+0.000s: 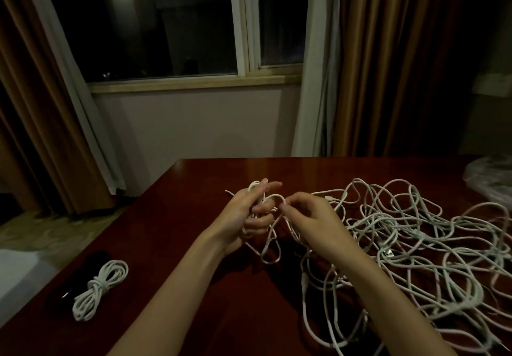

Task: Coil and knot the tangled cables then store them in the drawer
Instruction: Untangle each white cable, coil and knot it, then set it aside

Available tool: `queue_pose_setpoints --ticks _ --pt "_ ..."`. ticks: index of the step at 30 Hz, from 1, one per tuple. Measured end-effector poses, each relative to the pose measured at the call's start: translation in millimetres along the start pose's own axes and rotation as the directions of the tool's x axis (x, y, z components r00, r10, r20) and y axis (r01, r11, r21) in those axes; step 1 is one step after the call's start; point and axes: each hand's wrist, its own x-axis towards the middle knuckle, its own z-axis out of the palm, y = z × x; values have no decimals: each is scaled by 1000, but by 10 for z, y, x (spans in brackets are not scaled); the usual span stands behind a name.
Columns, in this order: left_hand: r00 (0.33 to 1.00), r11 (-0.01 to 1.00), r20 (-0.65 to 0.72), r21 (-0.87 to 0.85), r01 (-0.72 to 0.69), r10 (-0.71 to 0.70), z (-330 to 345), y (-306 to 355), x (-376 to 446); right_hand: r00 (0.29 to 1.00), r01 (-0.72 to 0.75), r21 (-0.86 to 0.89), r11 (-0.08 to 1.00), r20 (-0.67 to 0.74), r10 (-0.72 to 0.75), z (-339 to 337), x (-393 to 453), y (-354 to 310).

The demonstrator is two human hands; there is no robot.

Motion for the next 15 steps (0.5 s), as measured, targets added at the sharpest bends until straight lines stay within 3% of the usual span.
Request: queue_pose_setpoints --ticks 8,13,15 --pt "997 945 59 326 22 -44 3 -50 36 989 9 215 976 -148 23 -24 4 -26" --pt "981 960 142 264 89 -130 -24 -35 3 975 18 192 981 -222 26 -28 16 -3" --pt "992 969 81 235 77 -99 0 -54 21 974 25 161 987 -226 12 -31 8 -8"
